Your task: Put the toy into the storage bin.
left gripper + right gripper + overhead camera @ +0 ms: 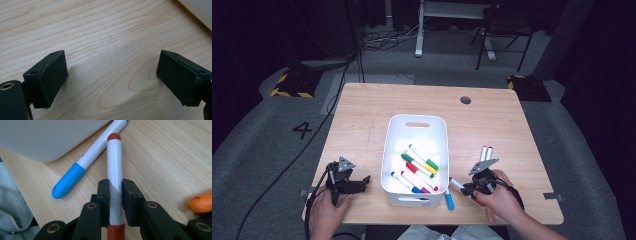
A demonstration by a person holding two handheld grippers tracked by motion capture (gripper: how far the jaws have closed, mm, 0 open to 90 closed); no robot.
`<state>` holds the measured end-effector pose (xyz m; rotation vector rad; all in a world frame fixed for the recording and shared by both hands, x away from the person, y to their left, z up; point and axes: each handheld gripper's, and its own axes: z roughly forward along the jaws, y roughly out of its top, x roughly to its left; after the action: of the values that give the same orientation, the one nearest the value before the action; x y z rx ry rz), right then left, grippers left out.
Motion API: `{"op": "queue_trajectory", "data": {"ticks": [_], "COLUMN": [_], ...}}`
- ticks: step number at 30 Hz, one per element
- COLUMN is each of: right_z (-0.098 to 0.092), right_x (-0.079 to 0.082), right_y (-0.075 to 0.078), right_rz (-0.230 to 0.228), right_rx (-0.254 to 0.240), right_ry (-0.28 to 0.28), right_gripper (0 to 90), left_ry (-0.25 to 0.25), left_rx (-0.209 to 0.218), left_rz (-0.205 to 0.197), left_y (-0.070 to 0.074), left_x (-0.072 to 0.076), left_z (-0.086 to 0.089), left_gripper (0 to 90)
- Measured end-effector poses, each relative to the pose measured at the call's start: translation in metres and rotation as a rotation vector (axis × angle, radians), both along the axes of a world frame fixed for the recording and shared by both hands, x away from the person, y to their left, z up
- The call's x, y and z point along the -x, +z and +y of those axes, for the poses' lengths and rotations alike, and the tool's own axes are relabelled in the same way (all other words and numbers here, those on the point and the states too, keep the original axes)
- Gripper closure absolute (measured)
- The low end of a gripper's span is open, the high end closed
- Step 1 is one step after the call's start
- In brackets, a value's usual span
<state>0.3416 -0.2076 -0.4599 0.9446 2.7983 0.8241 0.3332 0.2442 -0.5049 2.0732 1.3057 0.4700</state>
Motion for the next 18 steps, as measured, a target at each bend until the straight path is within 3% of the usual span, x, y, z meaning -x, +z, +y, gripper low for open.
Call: {"op": "queue_trajectory", "data": {"ticks": [7, 13, 15, 18], "right_z": [-0.004, -0.007, -0.009, -0.011], "right_x": [-0.002, -0.002, -0.004, -0.005], "right_y": [0.014, 0.036, 0.042, 0.052], "right_rz": [-0.003, -0.01, -0.038, -0.021], "right_rx": [-0.031, -0.054, -0.075, -0.087], "right_ry": [0.01, 0.01, 0.034, 0.015], "right_gripper": [76.6, 76.6, 76.6, 76.6], "left_ry": [0.0, 0.0, 0.0, 0.0], "left_rx": [0.0, 0.004, 0.004, 0.004], "left_rz": [0.0, 0.001, 0.001, 0.002], "left_y": [0.0, 0.0, 0.0, 0.0], "left_x": [0.0, 0.0, 0.0, 0.001], "left_z": [0.0, 0.0, 0.0, 0.0], "left_gripper": [10.3, 10.3, 10.4, 10.6]}}
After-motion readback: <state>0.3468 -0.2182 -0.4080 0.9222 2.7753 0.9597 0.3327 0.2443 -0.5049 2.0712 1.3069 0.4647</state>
